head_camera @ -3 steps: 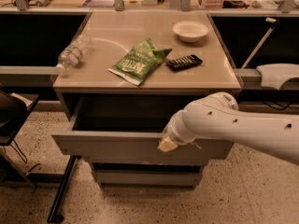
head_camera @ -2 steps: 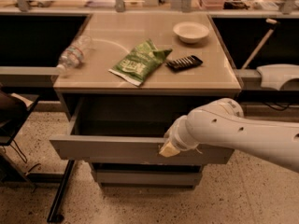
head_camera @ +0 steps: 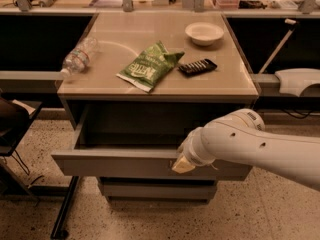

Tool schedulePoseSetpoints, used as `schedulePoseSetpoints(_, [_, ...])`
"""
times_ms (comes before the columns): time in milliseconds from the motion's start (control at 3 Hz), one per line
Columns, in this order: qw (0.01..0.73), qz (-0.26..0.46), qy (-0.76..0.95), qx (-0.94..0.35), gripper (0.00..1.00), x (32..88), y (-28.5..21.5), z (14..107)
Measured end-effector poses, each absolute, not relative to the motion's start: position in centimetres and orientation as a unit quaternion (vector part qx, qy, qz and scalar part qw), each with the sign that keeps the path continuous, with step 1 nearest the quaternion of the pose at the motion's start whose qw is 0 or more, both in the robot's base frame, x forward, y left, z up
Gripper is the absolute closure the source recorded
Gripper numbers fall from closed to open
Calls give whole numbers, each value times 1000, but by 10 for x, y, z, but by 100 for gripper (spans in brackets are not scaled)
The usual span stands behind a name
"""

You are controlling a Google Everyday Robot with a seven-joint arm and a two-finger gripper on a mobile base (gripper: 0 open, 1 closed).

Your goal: Open top drawer

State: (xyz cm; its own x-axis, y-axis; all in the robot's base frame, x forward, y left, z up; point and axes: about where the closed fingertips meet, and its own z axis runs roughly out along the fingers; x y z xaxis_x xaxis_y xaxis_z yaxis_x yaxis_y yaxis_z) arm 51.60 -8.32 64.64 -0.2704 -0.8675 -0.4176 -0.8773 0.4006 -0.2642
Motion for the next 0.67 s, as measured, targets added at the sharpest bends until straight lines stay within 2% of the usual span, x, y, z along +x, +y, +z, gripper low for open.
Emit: schedulePoseSetpoints(667, [253,8,799,-546,100,502,-86,646])
